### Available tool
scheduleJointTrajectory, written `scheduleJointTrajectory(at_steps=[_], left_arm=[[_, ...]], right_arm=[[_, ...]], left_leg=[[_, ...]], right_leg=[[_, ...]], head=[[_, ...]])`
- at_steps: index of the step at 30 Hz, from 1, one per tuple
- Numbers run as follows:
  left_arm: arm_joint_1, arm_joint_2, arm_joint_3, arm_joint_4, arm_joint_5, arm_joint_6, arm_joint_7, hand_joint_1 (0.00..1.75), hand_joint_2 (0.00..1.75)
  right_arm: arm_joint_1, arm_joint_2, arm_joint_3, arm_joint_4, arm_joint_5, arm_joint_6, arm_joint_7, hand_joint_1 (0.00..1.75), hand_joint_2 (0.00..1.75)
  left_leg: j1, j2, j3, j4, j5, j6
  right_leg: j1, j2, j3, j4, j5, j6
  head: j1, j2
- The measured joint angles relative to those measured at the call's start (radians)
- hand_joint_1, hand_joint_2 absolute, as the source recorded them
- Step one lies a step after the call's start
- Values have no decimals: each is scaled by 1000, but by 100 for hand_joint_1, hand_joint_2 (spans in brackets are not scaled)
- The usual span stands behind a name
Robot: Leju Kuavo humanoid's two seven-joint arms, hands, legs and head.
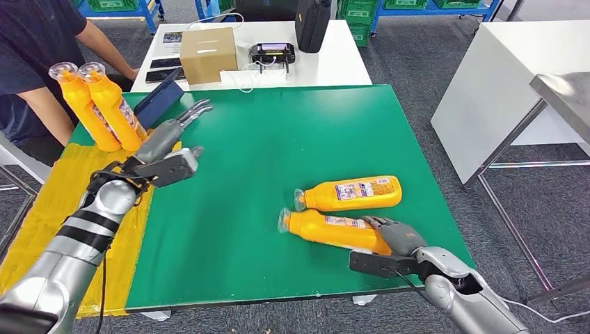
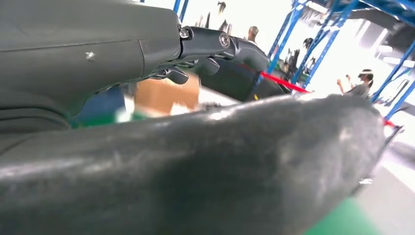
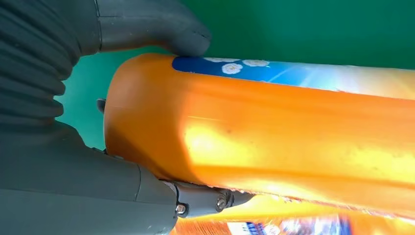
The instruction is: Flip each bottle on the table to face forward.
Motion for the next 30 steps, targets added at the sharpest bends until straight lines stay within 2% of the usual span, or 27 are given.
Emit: scheduleJointTrajectory(at_steps=[3,5,8,12,16,21,30], left_arm=[[127,1,97,-93,158,-76,51,0,0],[211,-14,165,-160,251,-105,101,0,0],[305,-45,246,-251,342,-122,155,0,0],[363,-73,290,-322,377,-127,179,0,0],[399,-100,306,-381,511,-176,216,0,175],[443,-135,273,-440,747,-259,312,0,175],[481,-150,177,-489,921,-304,375,0,175]], right_arm=[[92,79,-126,-75,-238,-22,0,175,175],[164,129,-197,-161,-331,-41,10,175,175],[242,192,-280,-291,-377,-77,18,175,175],[283,239,-339,-383,-382,-95,13,175,175],[299,277,-362,-427,-359,-109,-17,175,175],[282,321,-355,-439,-321,-110,-21,175,175],[228,355,-286,-429,-268,-110,-27,175,175]], left_leg=[[0,-1,-5,0,2,-1],[0,-5,-14,0,4,-2],[-1,-10,-29,1,7,-2],[-1,-12,-35,1,7,-2],[-3,-12,-36,1,7,-2],[-3,-13,-37,1,7,-1],[-3,-13,-37,1,7,-1]], right_leg=[[0,-1,-6,1,1,-1],[0,-3,-16,3,0,-1],[0,-6,-29,4,0,-1],[-1,-7,-33,4,1,-1],[-2,-7,-35,4,1,-1],[-2,-8,-35,4,1,-1],[-1,-8,-35,4,1,-1]], head=[[-1,0],[-1,0],[-1,0],[0,0],[0,0],[-1,0],[-1,0]])
